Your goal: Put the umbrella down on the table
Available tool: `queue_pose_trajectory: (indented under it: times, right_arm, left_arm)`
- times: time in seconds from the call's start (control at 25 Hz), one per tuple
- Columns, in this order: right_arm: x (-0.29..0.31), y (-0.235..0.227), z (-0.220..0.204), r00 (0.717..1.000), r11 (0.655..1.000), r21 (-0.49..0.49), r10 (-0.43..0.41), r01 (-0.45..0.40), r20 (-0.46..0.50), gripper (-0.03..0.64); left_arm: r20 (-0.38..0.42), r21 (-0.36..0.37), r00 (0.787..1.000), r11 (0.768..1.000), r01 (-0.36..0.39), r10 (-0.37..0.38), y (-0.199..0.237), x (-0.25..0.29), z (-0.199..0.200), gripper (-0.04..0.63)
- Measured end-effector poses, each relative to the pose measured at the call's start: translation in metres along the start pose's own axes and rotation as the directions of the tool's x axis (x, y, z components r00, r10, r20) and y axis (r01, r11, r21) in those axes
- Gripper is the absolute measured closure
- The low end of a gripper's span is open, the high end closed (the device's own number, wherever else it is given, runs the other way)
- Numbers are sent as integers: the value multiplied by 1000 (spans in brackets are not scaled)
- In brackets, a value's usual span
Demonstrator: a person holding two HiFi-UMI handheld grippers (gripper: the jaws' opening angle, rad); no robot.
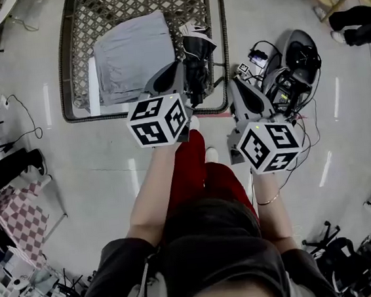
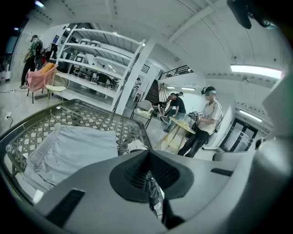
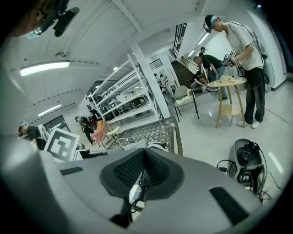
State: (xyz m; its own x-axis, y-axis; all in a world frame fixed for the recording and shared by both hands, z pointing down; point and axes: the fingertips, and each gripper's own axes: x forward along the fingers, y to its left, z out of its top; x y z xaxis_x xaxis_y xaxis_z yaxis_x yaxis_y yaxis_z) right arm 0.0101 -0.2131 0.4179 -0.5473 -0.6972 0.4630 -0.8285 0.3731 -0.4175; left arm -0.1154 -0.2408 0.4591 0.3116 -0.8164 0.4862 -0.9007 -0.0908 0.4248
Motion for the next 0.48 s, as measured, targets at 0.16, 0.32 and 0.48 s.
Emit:
queue_pose_trajectory:
  times: [0.16, 0.32, 0.48]
  right_arm:
    - [-8, 8, 6, 1000, 1000, -16, 16, -16, 18, 598]
    - [-16, 16, 12, 999, 999, -37, 34, -33, 36, 598]
    - [-26, 27, 16, 997, 997, -51, 52, -50, 55, 598]
  left_arm:
    - [40, 10, 999, 1000, 14, -14, -7, -19, 11, 583]
    - [73, 33, 997, 999, 21, -23, -15, -37, 19, 583]
    - [101, 58, 995, 998, 19, -25, -23, -54, 24, 583]
